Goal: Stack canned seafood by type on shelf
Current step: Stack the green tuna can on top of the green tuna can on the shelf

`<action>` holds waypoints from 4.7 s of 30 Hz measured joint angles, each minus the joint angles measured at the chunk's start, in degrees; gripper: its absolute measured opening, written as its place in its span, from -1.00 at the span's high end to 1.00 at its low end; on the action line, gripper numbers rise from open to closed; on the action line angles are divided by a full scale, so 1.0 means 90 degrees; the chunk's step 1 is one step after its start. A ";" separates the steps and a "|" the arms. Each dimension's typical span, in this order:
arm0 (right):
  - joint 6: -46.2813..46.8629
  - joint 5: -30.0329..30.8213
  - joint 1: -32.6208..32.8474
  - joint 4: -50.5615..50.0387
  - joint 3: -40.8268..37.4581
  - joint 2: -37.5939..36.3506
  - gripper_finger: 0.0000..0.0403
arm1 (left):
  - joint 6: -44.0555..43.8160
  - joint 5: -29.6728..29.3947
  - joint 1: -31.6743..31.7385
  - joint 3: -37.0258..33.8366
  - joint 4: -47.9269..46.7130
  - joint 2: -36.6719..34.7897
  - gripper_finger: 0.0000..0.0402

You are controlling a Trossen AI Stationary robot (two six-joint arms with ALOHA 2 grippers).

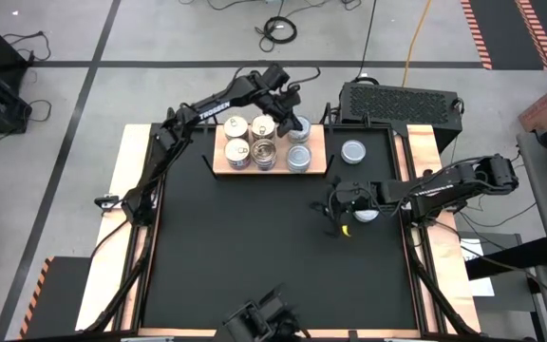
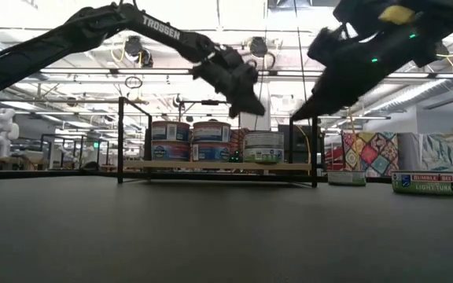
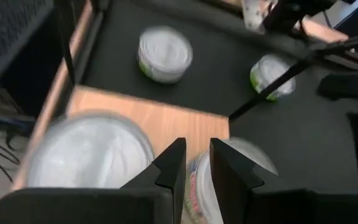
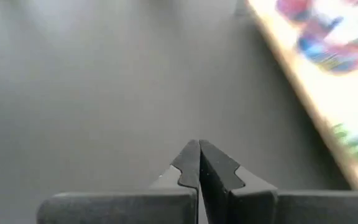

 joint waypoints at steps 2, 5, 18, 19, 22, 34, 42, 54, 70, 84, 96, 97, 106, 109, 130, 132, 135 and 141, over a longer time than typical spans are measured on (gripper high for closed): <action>-0.0076 0.0324 -0.0162 0.0476 0.0007 0.0165 1.00 | -0.0003 -0.0020 0.0000 0.0372 -0.0228 0.0000 0.64; -0.0360 0.0289 -0.0547 0.0887 0.0024 0.0449 1.00 | -0.0010 -0.0042 -0.0035 0.0816 -0.0575 -0.0092 0.64; -0.0847 0.0303 -0.1319 0.0239 0.0902 0.1564 1.00 | 0.0742 -0.0999 -0.0395 0.0646 -0.1830 -0.1957 0.64; -0.0886 0.0333 -0.1339 0.0281 0.0960 0.1688 1.00 | 0.0814 -0.1014 -0.0400 0.0612 -0.1923 -0.2057 0.64; -0.0981 0.0590 -0.1421 0.0478 0.1178 0.2039 1.00 | 0.0857 -0.1164 -0.0406 0.0300 -0.2274 -0.2400 0.64; -0.1077 0.0887 -0.1465 0.0357 0.1661 0.2653 1.00 | 0.0414 -0.1439 -0.0471 -0.3400 -0.0817 -0.4647 0.64; -0.1117 0.1471 -0.1468 0.0501 0.1664 0.2621 1.00 | -0.0008 -0.1675 -0.0849 -0.5975 0.1711 -0.6085 0.64; -0.1094 0.1507 -0.1618 0.0641 0.1664 0.2621 1.00 | -0.0331 -0.1975 -0.1827 -0.7444 0.3353 -0.6657 0.64; -0.0408 0.1316 -0.0419 -0.1582 0.1664 0.0793 1.00 | -0.0675 -0.2398 -0.3564 -0.8376 0.5046 -0.6608 0.64; 0.6029 0.2476 0.0390 -0.9054 0.1659 -0.0235 1.00 | -0.1060 -0.2814 -0.3887 -0.9062 0.9864 -0.4470 0.64; 0.6266 0.1937 -0.0054 -0.8673 0.0462 -0.0265 1.00 | -0.2808 -0.2576 -0.3327 -0.8300 1.0135 -0.2536 0.64; 0.6267 0.1910 -0.0111 -0.8606 0.0384 -0.0259 1.00 | -0.2829 -0.2422 -0.3325 -0.8300 1.0095 -0.2523 0.64; 0.6248 0.1094 -0.0170 -0.7989 0.0115 -0.0260 1.00 | -0.2674 -0.1819 -0.3320 -0.8298 0.9986 -0.2594 0.64; 0.6235 0.0730 -0.0137 -0.7601 0.0153 -0.0262 1.00 | -0.2669 -0.1819 -0.3320 -0.8298 0.9964 -0.2593 0.64; 0.4686 0.0497 0.0493 -0.3846 0.0517 -0.0247 1.00 | -0.2504 -0.1534 -0.3113 -0.8300 0.9142 -0.2668 0.64; 0.4769 0.1050 0.0364 -0.4671 0.0760 -0.0305 1.00 | -0.2499 -0.1484 -0.3113 -0.8298 0.9122 -0.2761 0.64; 0.4715 0.1811 0.0008 -0.5593 0.1000 -0.0402 1.00 | -0.2481 -0.1478 -0.3120 -0.8294 0.9140 -0.2827 0.64; 0.3781 0.2430 -0.1564 -0.5905 0.1025 -0.0548 1.00 | -0.2438 -0.1482 -0.3118 -0.8298 0.8965 -0.2866 0.64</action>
